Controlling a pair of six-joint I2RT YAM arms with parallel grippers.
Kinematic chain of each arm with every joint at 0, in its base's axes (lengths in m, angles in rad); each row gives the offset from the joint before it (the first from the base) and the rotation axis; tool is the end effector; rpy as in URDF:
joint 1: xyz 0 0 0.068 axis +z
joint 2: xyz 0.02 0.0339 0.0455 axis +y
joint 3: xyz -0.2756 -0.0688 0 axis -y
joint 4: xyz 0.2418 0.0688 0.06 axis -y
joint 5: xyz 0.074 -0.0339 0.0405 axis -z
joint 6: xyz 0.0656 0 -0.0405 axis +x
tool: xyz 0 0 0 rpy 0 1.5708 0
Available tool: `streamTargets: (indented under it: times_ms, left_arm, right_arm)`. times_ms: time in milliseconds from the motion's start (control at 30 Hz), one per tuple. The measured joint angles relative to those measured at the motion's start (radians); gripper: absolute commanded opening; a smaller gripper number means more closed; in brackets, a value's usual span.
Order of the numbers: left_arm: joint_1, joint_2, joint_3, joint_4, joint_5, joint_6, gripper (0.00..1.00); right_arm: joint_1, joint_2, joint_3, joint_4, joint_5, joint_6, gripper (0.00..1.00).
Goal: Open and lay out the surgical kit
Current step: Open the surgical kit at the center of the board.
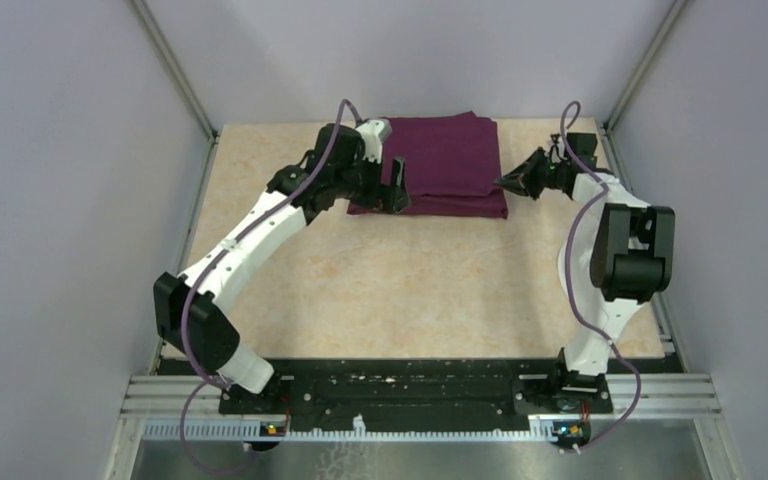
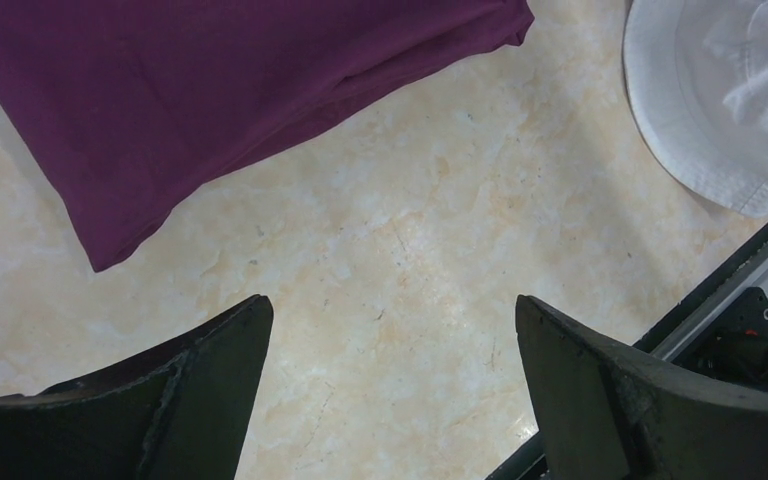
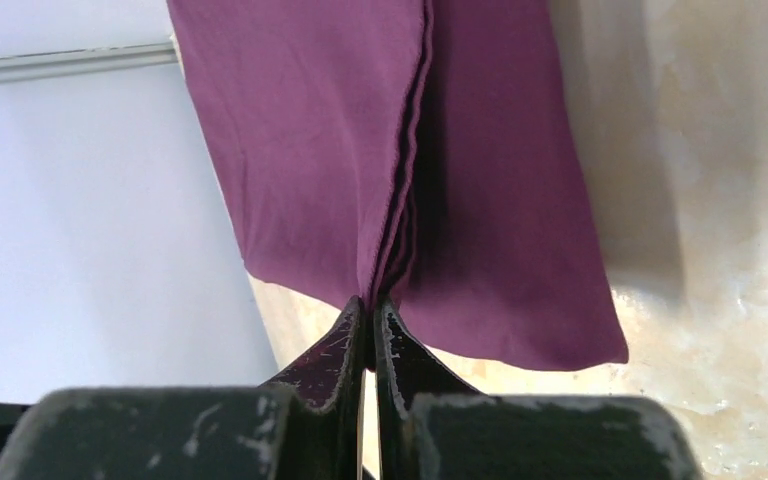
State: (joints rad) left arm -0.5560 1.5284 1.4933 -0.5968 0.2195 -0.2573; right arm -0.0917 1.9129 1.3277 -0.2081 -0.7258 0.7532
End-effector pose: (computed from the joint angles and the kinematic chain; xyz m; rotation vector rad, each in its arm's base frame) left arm 0.3012 -0.2040 0.3588 0.4632 2.2255 -0.6851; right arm 0.4357 0.0037 0.2019 0.6387 2.3245 1.1723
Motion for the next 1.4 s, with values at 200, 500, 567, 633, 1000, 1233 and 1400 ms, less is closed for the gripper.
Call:
streamTargets:
  times_ms: [200, 500, 567, 633, 1000, 1233, 1400]
  left_arm:
    - [-0.021, 0.084, 0.024, 0.074, 0.035, 0.042, 0.98]
    - [-0.115, 0.231, -0.089, 0.492, 0.085, 0.166, 0.93]
    - [-0.130, 0.285, -0.082, 0.585, 0.097, 0.179, 0.92]
    - [-0.144, 0.349, -0.047, 0.632, 0.101, 0.185, 0.93]
    - [-0.216, 0.568, 0.191, 0.714, -0.110, 0.219, 0.72]
    - [-0.239, 0.627, 0.282, 0.723, -0.292, 0.282, 0.42]
    - [-0.264, 0.668, 0.335, 0.711, -0.346, 0.343, 0.00]
  right_arm:
    - [0.018, -0.019, 0.003, 0.018, -0.031, 0.042, 0.00]
    - [0.076, -0.056, 0.027, 0.022, -0.054, 0.087, 0.00]
    - [0.085, -0.064, 0.040, 0.011, -0.054, 0.091, 0.00]
    - [0.096, -0.076, 0.051, -0.003, -0.053, 0.097, 0.00]
    - [0.123, -0.117, 0.069, -0.051, -0.028, 0.139, 0.00]
    - [0.124, -0.119, 0.069, -0.048, -0.009, 0.173, 0.00]
    - [0.124, -0.119, 0.080, -0.042, 0.032, 0.193, 0.08]
